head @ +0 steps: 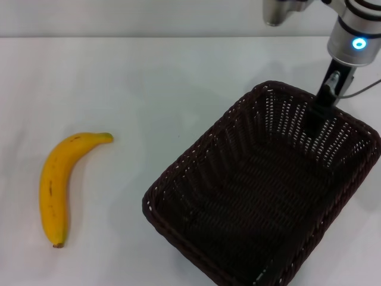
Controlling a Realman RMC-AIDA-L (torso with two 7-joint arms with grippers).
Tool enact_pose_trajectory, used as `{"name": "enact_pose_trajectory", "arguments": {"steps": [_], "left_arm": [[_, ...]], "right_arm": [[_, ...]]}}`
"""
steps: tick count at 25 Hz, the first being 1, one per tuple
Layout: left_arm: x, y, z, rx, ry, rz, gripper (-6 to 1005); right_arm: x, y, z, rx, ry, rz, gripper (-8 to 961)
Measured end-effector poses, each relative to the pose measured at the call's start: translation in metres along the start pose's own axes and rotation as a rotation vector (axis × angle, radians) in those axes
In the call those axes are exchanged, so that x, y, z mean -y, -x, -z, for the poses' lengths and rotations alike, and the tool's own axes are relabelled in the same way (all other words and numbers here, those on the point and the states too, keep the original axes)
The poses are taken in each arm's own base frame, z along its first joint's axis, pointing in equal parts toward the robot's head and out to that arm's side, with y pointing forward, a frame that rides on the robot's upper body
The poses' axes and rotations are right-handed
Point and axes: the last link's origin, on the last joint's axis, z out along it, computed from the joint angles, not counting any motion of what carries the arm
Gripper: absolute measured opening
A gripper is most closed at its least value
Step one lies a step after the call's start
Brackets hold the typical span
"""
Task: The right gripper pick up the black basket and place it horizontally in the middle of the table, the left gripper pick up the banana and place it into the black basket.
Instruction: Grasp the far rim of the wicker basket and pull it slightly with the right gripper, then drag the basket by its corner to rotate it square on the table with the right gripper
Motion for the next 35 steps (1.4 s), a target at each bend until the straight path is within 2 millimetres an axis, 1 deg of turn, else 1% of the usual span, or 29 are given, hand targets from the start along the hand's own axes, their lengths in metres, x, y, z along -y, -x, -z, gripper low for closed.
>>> {"name": "enact_pose_trajectory", "arguments": {"steps": [5, 9, 13, 16, 19, 24, 27, 29, 32, 35], "left_arm": [[0.001, 0.000, 0.000, -0.001, -0.004, -0.011, 883], [0.003, -0.001, 0.003, -0.001, -0.013, -0.016, 883], [0.005, -0.002, 0.005, 0.003, -0.017, -0.046, 882], [0.006, -0.002, 0.008, 0.002, -0.023, -0.097, 882], [0.007, -0.002, 0.010, 0.006, -0.031, -0.136, 882], [0.012, -0.004, 0.014, 0.009, -0.047, -0.163, 882], [0.014, -0.005, 0.016, 0.009, -0.052, -0.194, 882], [0.014, -0.005, 0.016, 0.013, -0.054, -0.218, 882], [0.018, -0.004, 0.017, 0.033, -0.062, -0.243, 882], [0.021, -0.002, 0.017, 0.052, -0.070, -0.248, 882]], "right_arm": [[-0.002, -0.004, -0.004, -0.032, 0.009, 0.010, 616], [-0.004, -0.004, -0.002, 0.011, 0.072, -0.028, 463], [0.003, -0.004, 0.008, 0.072, 0.128, -0.125, 304], [0.011, -0.007, 0.015, 0.077, 0.127, -0.202, 181], [0.019, -0.012, 0.024, 0.072, 0.128, -0.277, 136], [0.039, -0.034, 0.038, 0.079, 0.168, -0.469, 134], [0.055, -0.058, 0.047, 0.115, 0.228, -0.641, 134], [0.061, -0.072, 0.049, 0.143, 0.275, -0.731, 134], [0.066, -0.090, 0.047, 0.181, 0.343, -0.832, 133], [0.062, -0.099, 0.036, 0.179, 0.356, -0.856, 133]]}}
